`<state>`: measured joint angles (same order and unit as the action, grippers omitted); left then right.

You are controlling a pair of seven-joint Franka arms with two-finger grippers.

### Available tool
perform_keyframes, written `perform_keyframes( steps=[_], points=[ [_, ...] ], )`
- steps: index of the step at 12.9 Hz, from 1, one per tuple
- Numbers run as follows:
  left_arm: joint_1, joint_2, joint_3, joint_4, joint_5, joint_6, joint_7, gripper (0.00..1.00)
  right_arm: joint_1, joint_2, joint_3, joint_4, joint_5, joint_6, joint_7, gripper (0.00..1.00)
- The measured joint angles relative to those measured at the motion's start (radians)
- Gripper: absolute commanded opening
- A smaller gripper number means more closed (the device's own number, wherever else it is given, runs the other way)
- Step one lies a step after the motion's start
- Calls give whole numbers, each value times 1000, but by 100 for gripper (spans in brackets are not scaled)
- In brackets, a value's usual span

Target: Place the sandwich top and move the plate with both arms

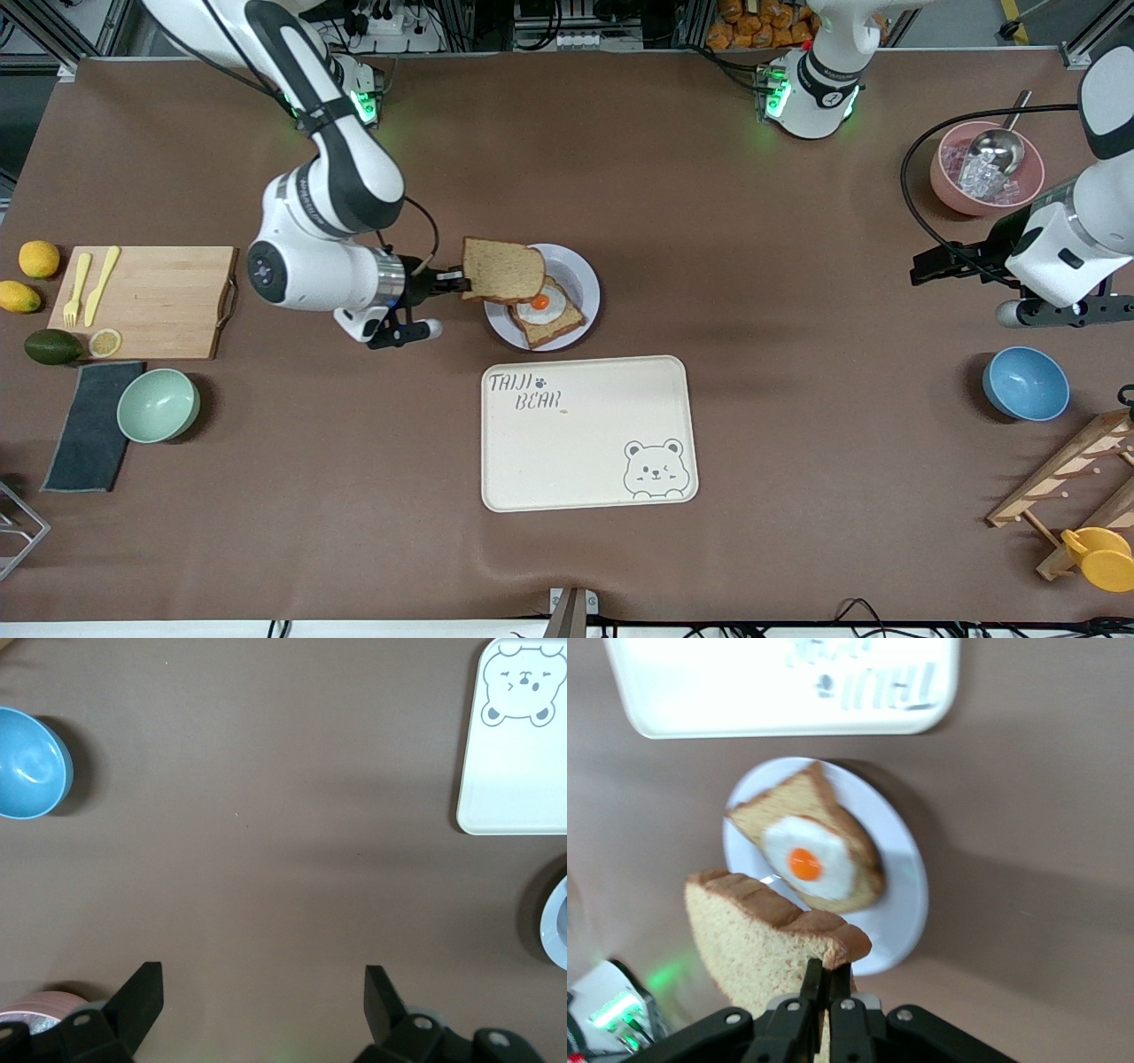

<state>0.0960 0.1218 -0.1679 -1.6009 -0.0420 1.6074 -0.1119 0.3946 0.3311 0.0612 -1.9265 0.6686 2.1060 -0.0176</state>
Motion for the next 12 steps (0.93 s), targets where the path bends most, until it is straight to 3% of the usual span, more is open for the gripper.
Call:
perform_keyframes(
  steps=[5, 9, 12],
  points=[
    [1, -16, -55, 3, 95, 7, -4, 100, 94, 57, 0, -8, 38, 209, 26, 0],
    [3, -33, -59, 1, 92, 25, -4, 100, 101, 106, -1, -6, 38, 275, 25, 0],
    [2, -38, -63, -60, 34, 93, -4, 100, 110, 119, 0, -6, 38, 287, 23, 0]
  ],
)
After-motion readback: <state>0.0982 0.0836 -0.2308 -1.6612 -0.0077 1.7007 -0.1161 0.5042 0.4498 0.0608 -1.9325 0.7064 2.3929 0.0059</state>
